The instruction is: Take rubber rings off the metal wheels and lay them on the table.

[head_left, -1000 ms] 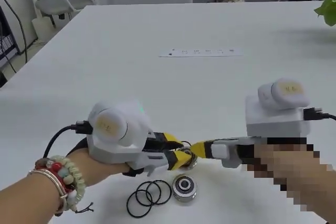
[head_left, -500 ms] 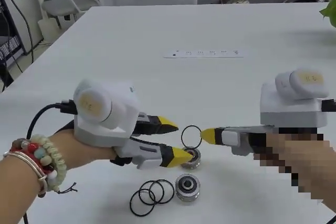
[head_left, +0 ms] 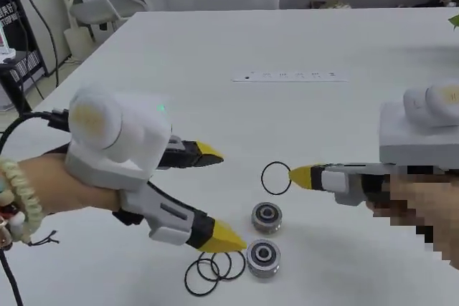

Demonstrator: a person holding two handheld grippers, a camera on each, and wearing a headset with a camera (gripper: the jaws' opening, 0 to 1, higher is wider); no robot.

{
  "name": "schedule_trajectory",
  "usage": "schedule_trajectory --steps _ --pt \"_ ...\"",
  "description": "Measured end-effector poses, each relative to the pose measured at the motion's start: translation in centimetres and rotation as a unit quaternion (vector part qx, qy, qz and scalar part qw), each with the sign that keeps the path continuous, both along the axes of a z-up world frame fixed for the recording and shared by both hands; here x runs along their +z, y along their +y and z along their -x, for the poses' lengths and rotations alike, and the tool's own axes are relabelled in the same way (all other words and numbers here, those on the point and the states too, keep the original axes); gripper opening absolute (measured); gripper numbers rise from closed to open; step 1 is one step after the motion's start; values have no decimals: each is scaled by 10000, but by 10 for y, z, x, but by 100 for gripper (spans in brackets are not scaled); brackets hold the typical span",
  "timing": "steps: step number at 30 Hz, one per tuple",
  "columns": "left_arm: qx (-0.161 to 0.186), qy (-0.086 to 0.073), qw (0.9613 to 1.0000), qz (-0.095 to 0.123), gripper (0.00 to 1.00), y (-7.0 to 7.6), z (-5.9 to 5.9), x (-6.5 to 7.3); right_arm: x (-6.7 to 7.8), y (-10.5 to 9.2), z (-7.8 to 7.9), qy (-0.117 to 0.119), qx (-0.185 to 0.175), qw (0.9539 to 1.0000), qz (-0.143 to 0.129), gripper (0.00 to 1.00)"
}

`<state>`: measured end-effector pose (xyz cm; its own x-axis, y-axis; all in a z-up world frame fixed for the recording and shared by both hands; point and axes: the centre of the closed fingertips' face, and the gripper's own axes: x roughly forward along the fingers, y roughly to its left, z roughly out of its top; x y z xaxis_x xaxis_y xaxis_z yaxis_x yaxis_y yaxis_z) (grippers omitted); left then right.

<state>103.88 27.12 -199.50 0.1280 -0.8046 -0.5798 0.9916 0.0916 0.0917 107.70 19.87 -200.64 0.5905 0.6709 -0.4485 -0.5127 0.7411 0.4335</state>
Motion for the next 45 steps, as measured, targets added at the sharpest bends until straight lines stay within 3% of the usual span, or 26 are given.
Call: schedule_trajectory --steps 11,16,27,31,36,39,42,45 --pt "239 -191 9994 -130 80 35 14 7 11 6 4 41 63 9997 -242 0" --pt "479 -218 9982 -296 82 54 18 -1 16 12 8 53 160 9992 -349 0" --pt "927 -24 9954 -226 83 77 32 -12 25 27 16 79 411 9975 -565 0" --pt "1145 96 9934 -58 83 78 36 -18 29 35 21 76 546 9965 -630 0" --pt "1190 213 9926 -143 82 81 41 -27 30 44 27 82 721 9956 -595 0" --pt "1338 141 9909 -94 82 84 34 -24 34 54 32 67 893 9933 -734 0" --pt "1372 267 9902 7 81 82 35 -24 36 66 41 190 1102 9886 -1009 0" --pt "1291 332 9910 -102 81 83 41 -30 29 74 46 233 1231 9879 -914 0"
